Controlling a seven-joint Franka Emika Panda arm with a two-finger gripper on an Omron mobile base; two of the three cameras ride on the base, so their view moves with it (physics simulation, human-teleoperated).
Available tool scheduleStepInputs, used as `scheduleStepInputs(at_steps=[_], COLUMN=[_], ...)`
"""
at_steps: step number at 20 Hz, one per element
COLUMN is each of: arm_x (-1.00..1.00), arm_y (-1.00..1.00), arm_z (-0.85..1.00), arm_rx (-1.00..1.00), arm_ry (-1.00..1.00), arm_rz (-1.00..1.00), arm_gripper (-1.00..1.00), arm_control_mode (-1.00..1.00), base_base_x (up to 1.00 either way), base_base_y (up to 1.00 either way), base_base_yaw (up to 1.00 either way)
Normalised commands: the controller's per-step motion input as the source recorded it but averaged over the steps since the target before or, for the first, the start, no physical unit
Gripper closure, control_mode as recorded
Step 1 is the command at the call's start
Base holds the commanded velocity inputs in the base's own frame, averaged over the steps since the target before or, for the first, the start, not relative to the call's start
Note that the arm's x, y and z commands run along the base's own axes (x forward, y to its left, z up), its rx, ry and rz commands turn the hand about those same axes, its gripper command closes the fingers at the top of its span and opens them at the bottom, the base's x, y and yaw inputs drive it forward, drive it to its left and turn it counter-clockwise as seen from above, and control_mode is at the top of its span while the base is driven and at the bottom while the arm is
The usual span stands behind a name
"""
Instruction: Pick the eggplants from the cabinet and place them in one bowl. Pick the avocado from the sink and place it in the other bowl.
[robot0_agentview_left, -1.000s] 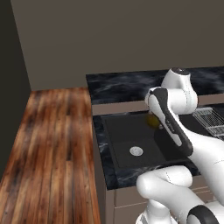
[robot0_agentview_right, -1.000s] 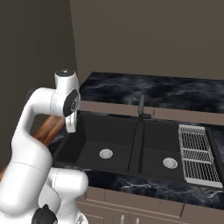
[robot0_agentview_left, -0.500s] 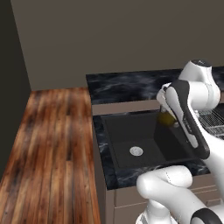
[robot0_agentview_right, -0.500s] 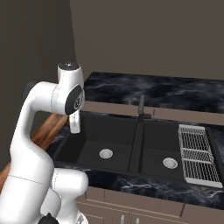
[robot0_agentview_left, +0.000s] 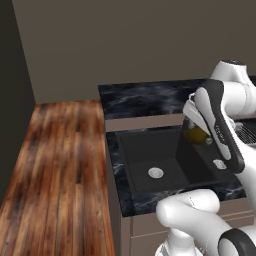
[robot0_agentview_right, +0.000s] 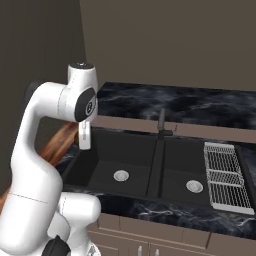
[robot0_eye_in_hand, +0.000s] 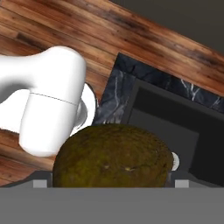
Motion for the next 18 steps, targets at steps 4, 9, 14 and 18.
scheduleStepInputs(at_steps=[4,9,14,18], arm_x=[-0.05,0.0,0.0,0.0], arm_y=[-0.02,0.0,0.0,0.0], arm_z=[0.0,0.0,0.0,0.0], arm_rx=[-0.03,0.0,0.0,0.0], arm_ry=[0.02,0.0,0.0,0.0], arm_rz=[0.0,0.0,0.0,0.0], arm_gripper=[1.0,1.0,1.0,1.0], arm_control_mode=[-1.0,1.0,1.0,1.0], base_base_x=[0.0,-0.09,-0.11,-0.44], base_base_y=[0.0,-0.44,-0.62,-0.51], base_base_yaw=[0.0,-0.01,-0.08,-0.11])
